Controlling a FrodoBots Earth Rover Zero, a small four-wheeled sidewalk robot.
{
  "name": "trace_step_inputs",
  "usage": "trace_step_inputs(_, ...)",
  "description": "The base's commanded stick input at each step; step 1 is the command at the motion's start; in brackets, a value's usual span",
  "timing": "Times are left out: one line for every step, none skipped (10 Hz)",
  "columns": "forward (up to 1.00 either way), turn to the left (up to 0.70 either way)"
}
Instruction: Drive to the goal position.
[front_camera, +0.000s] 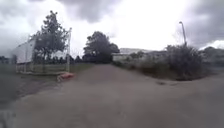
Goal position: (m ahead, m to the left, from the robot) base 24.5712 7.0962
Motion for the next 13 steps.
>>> trace_step_inputs(1.0, -0.27)
trace_step_inputs(1.0, 0.0)
trace_step_inputs(1.0, 0.0)
trace_step_inputs(1.0, 0.0)
trace_step_inputs(1.0, 0.0)
trace_step_inputs(1.0, 0.0)
trace_step_inputs(1.0, 0.0)
trace_step_inputs(1.0, 0.0)
trace_step_inputs(1.0, 0.0)
trace_step_inputs(1.0, 0.0)
trace_step_inputs(1.0, 0.0)
trace_step_inputs(1.0, 0.0)
trace_step_inputs(1.0, 0.0)
